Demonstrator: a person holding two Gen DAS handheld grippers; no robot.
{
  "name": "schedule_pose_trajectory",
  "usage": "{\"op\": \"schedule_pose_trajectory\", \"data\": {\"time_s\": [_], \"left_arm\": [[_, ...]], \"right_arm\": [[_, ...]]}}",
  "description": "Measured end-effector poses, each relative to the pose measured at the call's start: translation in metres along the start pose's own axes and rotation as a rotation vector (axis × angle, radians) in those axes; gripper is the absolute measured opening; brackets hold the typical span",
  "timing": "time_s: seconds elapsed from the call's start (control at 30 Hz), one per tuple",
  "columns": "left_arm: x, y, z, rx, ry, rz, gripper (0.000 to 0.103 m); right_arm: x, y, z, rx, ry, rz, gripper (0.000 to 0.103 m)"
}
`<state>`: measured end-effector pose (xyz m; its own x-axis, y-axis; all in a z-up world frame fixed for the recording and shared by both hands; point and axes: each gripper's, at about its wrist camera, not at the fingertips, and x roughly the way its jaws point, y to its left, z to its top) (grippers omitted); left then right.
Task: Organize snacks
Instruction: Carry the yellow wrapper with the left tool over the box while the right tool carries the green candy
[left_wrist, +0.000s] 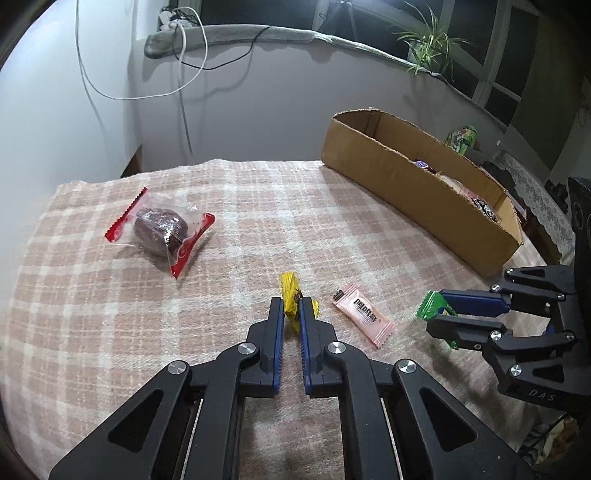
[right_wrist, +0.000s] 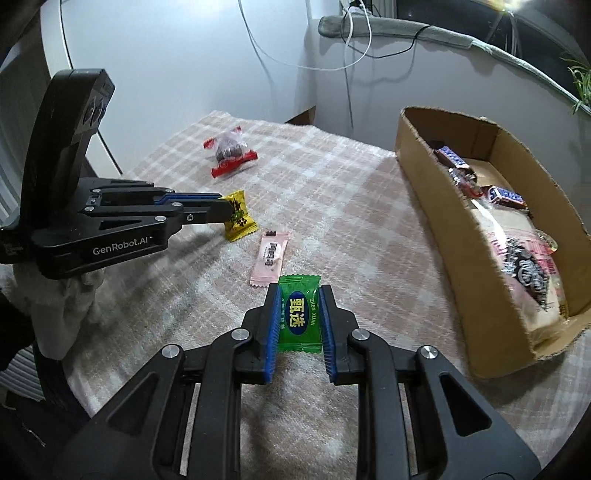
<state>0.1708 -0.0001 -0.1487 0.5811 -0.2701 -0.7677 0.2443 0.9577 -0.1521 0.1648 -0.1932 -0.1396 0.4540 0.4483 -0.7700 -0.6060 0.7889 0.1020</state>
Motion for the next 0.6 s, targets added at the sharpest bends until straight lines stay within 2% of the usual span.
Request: {"op": "schedule_pose_trajectory", "data": {"time_s": [0.17,0.37,0.43,0.6], "left_arm": [[-0.013,-0.003,0.006,-0.013,-0.034,-0.018,0.005],[-0.022,-0.010,0.013,0.021,-0.059,-0.017,0.005],[-0.023,-0.007,0.015,-0.012,-0.060,-0.041,0.005],[-0.037,-0.010,0.025,-0.012,-0.102,-0.050,0.005]], "right_arm": [[-0.019,-0.010,0.005,0.030,-0.046,-0.003,0.020],[-0.032,-0.016,0.007,0.042,-0.074,-0.013,0.020],[-0.038,-0.020,0.008,0.049,-0.086,-0.018,0.020],[-0.060,-0.035,0.015,0.067,-0.129,-0.044,0.020]]}}
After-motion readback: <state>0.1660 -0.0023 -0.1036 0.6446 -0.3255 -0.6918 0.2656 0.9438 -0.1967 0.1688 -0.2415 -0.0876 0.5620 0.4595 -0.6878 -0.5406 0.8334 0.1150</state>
